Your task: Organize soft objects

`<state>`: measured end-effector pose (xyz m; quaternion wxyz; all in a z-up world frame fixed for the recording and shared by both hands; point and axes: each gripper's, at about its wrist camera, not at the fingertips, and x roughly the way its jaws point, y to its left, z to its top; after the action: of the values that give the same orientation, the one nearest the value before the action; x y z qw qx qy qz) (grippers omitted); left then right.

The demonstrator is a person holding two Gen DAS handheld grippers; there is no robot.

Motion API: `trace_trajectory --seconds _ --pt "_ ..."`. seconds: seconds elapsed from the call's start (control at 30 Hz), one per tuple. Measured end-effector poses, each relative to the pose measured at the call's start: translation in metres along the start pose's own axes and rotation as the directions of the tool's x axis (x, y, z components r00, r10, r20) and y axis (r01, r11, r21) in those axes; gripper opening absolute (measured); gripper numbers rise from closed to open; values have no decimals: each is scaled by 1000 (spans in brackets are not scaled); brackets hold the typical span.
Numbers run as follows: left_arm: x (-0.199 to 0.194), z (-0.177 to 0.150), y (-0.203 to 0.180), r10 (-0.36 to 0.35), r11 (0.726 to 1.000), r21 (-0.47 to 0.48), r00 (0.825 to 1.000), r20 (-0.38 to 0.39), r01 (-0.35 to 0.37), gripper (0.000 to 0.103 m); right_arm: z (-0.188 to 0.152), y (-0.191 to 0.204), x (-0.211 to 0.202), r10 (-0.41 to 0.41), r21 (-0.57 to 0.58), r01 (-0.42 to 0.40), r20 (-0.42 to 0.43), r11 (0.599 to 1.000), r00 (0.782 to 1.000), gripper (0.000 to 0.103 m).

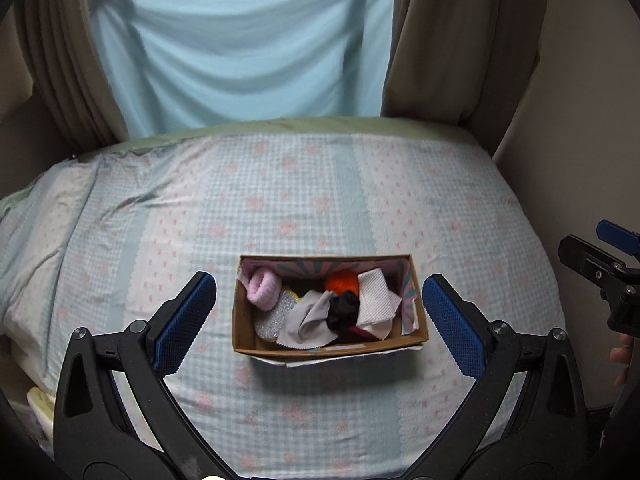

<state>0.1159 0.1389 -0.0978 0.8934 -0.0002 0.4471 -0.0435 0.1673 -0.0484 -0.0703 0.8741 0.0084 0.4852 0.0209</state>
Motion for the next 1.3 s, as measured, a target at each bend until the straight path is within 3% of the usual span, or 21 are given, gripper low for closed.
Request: trace_trajectory --seconds 0.13,0.3,0.5,1.3 --pt "-48 4 -17 -9 1000 -19 994 111 11 103 0 -12 -47 -38 -9 39 100 999 994 103" --pt "-95 -1 -42 -14 1000 26 972 235 8 103 -4 -25 -85 -68 6 68 182 998 981 103" --pt "-122 -6 -59 -18 999 43 951 310 5 103 -17 -37 -98 -88 18 86 216 996 972 103" --pt "-124 -3 -68 -12 1000 30 942 334 2 103 -15 -51 -105 -87 41 79 255 996 963 103"
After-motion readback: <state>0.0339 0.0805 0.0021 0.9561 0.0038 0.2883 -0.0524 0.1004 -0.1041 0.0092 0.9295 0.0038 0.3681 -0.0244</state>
